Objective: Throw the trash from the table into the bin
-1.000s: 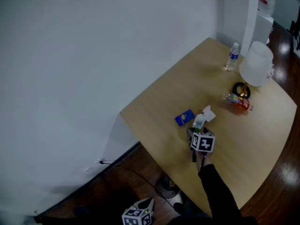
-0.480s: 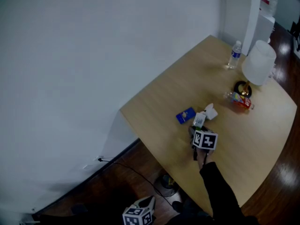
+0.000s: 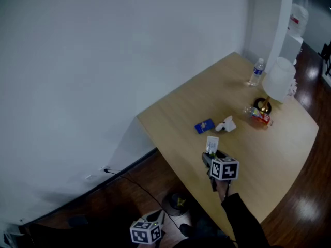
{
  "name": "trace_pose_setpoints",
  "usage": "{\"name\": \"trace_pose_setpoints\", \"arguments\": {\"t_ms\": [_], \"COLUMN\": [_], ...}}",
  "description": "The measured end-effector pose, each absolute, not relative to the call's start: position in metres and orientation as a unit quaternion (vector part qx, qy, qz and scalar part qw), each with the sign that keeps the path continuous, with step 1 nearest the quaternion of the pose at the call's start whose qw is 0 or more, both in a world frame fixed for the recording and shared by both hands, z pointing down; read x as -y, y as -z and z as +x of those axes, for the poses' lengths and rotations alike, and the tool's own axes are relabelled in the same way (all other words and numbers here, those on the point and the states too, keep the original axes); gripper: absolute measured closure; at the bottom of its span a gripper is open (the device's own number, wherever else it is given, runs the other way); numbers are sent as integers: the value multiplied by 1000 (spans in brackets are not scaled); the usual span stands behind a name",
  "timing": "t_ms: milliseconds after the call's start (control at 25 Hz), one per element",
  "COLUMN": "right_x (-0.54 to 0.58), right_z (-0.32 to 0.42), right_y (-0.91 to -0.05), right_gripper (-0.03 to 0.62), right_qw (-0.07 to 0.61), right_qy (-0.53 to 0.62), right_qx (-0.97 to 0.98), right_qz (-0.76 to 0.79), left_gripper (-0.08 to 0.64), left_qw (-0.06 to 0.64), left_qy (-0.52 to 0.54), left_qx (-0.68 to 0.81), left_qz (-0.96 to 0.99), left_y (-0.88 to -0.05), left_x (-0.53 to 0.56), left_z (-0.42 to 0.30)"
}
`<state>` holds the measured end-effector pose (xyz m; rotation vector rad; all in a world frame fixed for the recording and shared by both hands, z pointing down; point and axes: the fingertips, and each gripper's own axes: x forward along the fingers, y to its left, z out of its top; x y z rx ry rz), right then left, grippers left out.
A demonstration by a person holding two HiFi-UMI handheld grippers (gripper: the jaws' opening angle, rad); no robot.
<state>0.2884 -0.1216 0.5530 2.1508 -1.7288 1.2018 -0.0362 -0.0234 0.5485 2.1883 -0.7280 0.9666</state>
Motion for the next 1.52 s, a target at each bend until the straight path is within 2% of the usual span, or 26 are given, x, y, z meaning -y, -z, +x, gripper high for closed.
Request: {"name": "trace_pose_setpoints", "arguments": {"t_ms": [400, 880, 1280, 1520], "right_x": [21, -61, -68, -59], "right_z": [143, 4, -31, -26], "right_y": [-537, -582, -659, -747], "right_gripper": [301, 302, 301, 301], "right_qw": [138, 232, 302, 326], "right_qy": [-397, -429, -456, -491], "right_qx": [667, 727, 721, 692], "right_qz": [615, 484, 426, 418], "left_gripper": [555, 555, 555, 555], "left_qw": [341, 385, 418, 427], "left_qy": [-324, -308, -291, -300], "left_qx": [309, 360, 383, 391], "left_qz": [827, 792, 770, 758], "left_y": [-563, -596, -643, -687], "left_x": [-25, -76, -90, -85], "left_z": [-86, -149, -164, -155]}}
